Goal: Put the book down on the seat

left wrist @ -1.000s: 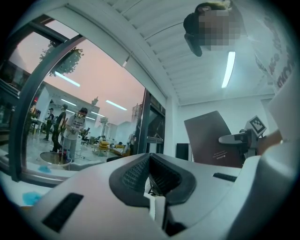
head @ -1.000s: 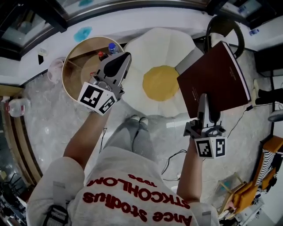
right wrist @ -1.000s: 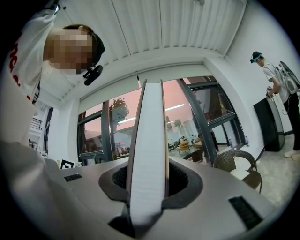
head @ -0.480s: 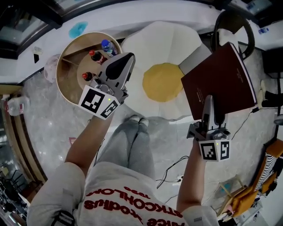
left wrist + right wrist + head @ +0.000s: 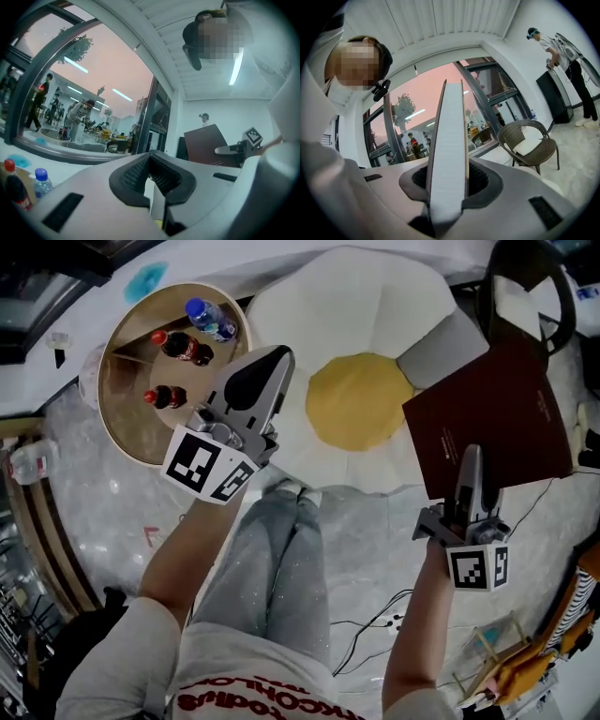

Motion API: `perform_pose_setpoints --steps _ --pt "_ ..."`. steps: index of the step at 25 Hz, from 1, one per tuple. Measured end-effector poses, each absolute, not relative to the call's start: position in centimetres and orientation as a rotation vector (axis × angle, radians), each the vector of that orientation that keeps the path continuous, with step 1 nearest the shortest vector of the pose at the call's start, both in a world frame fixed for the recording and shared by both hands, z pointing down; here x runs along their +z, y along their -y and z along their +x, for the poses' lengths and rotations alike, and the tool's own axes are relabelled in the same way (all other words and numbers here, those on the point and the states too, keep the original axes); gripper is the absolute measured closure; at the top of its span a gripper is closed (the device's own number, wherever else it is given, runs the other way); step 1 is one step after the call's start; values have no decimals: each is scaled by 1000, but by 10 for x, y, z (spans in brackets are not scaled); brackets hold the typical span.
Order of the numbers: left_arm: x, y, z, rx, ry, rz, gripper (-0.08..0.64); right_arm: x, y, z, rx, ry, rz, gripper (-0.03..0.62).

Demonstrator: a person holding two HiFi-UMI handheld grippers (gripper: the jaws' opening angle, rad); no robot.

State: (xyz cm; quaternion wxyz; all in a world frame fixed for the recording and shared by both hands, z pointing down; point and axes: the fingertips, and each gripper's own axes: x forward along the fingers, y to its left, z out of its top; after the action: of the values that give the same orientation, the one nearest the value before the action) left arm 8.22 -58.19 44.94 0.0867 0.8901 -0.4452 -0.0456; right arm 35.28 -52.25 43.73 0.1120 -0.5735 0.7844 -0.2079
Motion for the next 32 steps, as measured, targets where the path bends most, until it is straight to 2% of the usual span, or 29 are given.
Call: perform_pose_setpoints --steps 14,32 --pt "584 615 86 -176 1317 2583 545 601 570 316 -807 -2255 -1580 439" --pt "727 604 41 -106 1370 2427 545 864 593 277 -1354 -1883 -1428 439"
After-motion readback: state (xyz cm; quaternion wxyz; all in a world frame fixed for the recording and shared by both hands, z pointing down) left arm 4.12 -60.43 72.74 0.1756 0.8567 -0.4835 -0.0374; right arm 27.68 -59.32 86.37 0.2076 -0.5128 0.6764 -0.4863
